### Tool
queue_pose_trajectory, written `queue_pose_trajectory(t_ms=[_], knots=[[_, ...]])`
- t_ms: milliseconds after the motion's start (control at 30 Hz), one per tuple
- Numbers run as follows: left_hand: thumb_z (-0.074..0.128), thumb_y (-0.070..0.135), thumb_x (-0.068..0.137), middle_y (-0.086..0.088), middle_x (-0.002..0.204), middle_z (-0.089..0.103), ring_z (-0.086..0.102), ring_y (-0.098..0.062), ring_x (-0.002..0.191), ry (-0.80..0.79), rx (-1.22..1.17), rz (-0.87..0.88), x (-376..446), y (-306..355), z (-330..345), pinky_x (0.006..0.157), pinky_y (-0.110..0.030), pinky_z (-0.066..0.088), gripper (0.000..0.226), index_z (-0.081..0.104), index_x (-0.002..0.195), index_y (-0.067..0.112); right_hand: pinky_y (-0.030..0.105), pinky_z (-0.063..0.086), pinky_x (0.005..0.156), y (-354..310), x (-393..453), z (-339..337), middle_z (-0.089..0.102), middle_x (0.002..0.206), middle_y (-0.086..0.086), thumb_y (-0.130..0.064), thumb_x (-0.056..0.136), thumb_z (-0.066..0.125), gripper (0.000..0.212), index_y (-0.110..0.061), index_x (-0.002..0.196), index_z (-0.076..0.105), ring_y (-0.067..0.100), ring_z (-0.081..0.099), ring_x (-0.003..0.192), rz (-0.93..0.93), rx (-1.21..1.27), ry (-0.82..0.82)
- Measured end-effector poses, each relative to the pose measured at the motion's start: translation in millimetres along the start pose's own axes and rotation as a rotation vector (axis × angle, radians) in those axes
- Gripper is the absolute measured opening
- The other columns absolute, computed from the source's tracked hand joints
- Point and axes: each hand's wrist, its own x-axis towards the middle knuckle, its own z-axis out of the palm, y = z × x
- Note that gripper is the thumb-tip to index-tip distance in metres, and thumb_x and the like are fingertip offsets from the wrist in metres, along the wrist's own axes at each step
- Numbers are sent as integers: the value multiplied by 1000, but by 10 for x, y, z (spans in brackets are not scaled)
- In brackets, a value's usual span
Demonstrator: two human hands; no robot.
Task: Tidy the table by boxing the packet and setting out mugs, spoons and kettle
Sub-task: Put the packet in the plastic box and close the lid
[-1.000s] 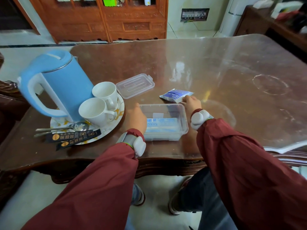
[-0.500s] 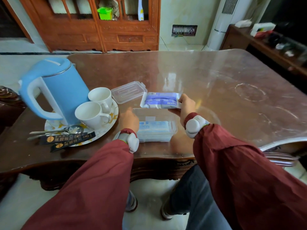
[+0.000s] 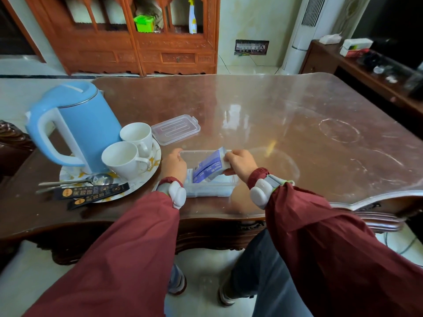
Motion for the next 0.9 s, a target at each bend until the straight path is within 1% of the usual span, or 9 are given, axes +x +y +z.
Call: queue_pose_trajectory(t_ms=[100,200,233,333,433,500,600,733,900], knots=[[34,10,97,-13,130,61,57,-34,118,-3,-7,-6,2,3,-5,100,-38,44,39,57,128,16,21,41,51,3,28,13,60,49,2,-18,76,55,23,-18,53,56,15,57,46,-65,-451,26],[33,10,97,-13,131,60,56,-34,120,-13,-10,-9,5,-1,-10,101,-39,43,39,57,128,16,23,38,60,48,1,45,66,65,11,-17,68,61,12,-18,57,56,28,59,66,-164,-708,116],[33,11,98,-12,132,60,55,-34,120,-16,-8,-9,5,-5,-9,102,-39,43,39,57,129,16,25,38,61,73,-2,46,69,74,13,-13,67,60,8,-19,63,56,31,61,73,-185,-719,121],[33,11,98,-11,133,59,55,-33,121,-21,-5,-8,11,-13,-7,102,-40,43,39,56,129,17,28,36,64,161,-14,51,63,92,11,-8,69,57,19,-19,80,46,34,59,83,-218,-680,158],[33,12,99,-12,131,60,56,-33,119,-14,3,-4,16,-23,4,99,-40,45,38,56,129,16,32,37,66,261,-45,98,55,105,9,-19,76,58,26,-15,98,45,35,59,81,-240,-581,359],[33,12,99,-13,129,61,57,-33,117,-11,6,-2,31,-32,22,97,-39,46,38,56,128,16,36,42,72,325,-25,100,55,112,9,-27,81,56,32,-13,107,46,35,61,90,-158,-523,449],[35,9,97,-15,125,63,59,-34,113,10,35,12,38,-35,32,93,-37,47,37,56,127,13,37,44,88,353,42,75,59,119,10,-34,83,51,38,-13,115,54,33,59,106,36,-498,398],[38,7,95,-17,123,64,59,-36,113,7,87,38,125,25,58,94,-36,45,35,58,124,10,37,46,84,272,163,76,61,113,17,-29,84,43,32,-7,100,61,38,60,101,25,-630,344],[40,11,94,-18,114,67,59,-37,109,-14,97,92,365,97,60,94,-37,44,31,66,109,5,37,43,84,207,319,20,60,117,26,-25,91,37,33,-3,113,46,41,57,107,139,-563,140]])
